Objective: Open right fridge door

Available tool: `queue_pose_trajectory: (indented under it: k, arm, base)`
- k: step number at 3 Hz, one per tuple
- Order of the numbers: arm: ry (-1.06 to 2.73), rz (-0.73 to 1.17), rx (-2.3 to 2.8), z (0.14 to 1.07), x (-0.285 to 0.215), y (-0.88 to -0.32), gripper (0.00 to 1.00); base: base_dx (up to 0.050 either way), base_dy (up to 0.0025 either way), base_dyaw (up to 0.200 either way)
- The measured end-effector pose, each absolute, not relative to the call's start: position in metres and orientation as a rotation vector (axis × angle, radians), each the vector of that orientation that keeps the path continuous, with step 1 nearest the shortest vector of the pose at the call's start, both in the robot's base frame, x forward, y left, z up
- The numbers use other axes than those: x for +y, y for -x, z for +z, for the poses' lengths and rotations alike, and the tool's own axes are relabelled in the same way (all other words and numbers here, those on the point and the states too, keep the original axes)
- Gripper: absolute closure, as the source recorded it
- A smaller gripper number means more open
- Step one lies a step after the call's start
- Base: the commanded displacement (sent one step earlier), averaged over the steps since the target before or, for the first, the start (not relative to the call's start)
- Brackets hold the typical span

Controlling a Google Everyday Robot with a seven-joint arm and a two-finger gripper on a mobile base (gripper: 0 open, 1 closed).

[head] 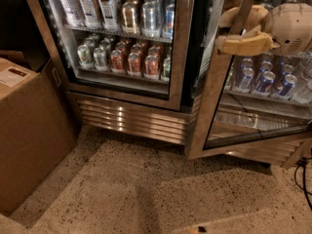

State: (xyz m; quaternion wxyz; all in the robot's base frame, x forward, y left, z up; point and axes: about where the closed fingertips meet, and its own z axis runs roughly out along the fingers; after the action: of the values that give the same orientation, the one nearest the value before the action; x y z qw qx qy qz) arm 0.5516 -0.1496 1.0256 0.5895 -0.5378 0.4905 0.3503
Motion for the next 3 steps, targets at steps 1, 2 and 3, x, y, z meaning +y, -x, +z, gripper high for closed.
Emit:
queue_pose_trajectory:
  k: [1, 2, 3]
  arm:
    - [1.253, 0.814, 1.143, 1.025, -0.148, -0.550, 0.00]
    - [1.261, 0.807, 1.150, 1.023, -0.132, -0.547, 0.00]
    - [1.219, 0.778, 1.152, 1.030, -0.142, -0.548, 0.00]
  base:
    - [0.000, 0.00000, 0.000]
    - [0.000, 0.00000, 0.000]
    - [0.000, 0.00000, 0.000]
